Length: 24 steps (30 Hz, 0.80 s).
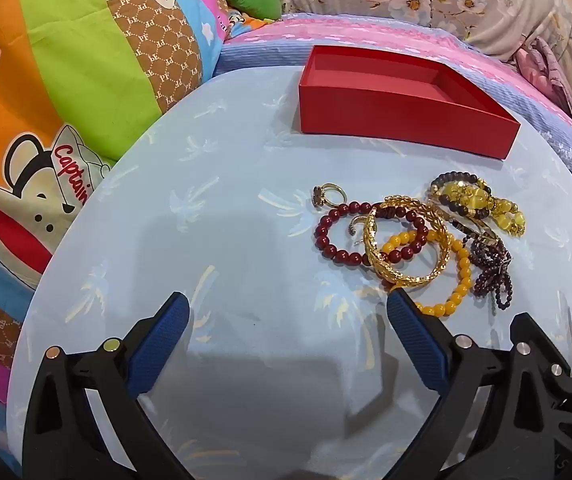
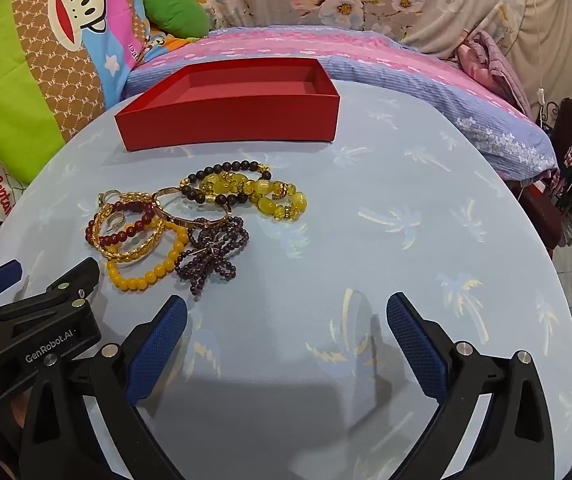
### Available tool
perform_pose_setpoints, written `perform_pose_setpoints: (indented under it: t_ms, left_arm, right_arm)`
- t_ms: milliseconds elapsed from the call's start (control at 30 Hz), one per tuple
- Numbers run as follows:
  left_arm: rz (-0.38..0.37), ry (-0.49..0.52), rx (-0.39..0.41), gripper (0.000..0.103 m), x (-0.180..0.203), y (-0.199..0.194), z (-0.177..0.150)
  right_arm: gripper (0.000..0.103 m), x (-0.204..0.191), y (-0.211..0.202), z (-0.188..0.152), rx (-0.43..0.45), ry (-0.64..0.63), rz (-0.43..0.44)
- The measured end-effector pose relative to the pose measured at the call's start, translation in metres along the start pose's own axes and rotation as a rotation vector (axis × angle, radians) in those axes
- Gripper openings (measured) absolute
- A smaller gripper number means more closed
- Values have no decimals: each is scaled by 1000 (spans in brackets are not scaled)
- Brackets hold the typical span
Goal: Organize jewelry
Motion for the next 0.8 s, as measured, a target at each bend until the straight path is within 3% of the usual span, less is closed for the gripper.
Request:
perform_pose_setpoints:
  t_ms: [800]
  left_arm:
    - [34, 18, 10, 92, 1, -7, 3]
  right_arm:
    - [97, 4, -1, 0, 1, 0, -10]
Point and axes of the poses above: each gripper's, at about its wrist camera, not at the fingertips, and y roughly the way its jaws point, x to its right, z to its top, the point moved 7 cm from there along y, roughly the way its jaws point, and after that the axes turned 12 degrees about -x, right-handed, at the moved point
